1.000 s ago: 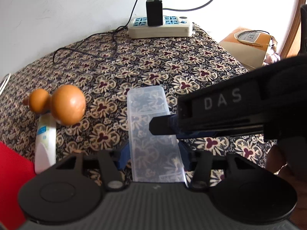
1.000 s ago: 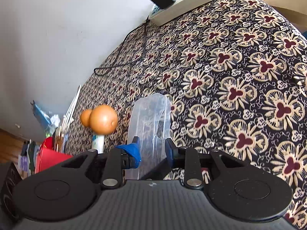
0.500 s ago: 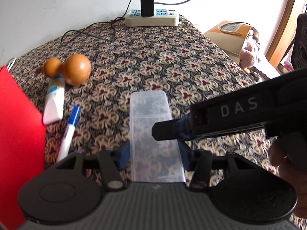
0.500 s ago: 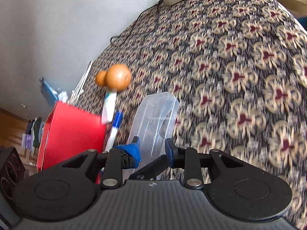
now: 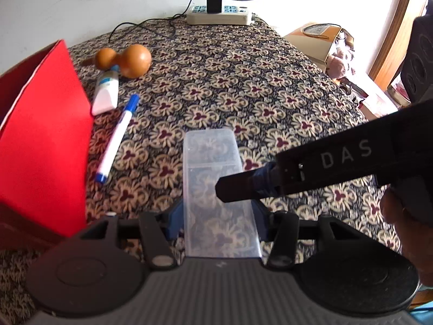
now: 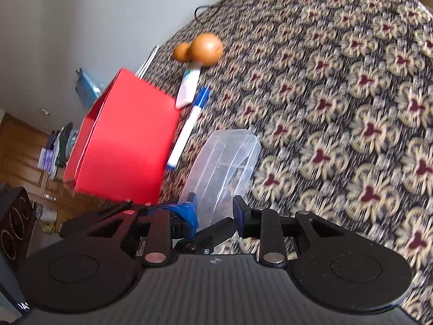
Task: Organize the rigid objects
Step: 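Grasp the end of the clear pencil case with the right tool and lift, then carry the clear pencil case over the red box with the right tool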
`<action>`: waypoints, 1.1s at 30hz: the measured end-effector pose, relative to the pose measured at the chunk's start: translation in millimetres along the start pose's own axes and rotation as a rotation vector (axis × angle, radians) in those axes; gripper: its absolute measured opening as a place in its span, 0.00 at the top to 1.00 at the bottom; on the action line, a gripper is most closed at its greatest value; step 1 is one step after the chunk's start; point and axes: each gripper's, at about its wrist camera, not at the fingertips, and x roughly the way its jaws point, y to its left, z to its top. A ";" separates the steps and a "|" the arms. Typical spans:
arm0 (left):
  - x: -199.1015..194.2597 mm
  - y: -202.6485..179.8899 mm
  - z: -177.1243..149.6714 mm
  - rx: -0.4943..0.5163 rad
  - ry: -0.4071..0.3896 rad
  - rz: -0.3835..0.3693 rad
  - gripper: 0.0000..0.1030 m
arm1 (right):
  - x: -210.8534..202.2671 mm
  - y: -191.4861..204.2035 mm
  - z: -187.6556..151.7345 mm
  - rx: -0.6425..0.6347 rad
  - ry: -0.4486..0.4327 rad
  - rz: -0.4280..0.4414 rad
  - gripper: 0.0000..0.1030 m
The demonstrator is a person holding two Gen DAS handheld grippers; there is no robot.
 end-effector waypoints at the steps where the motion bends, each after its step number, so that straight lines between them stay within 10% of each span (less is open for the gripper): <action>1: -3.4 0.0 -4.7 -0.001 0.001 0.003 0.50 | 0.9 1.3 -3.6 -0.005 0.006 0.004 0.89; 33: -12.8 6.7 -44.3 -0.001 -0.023 0.058 0.51 | 19.8 13.9 -34.8 -0.018 0.053 0.006 0.86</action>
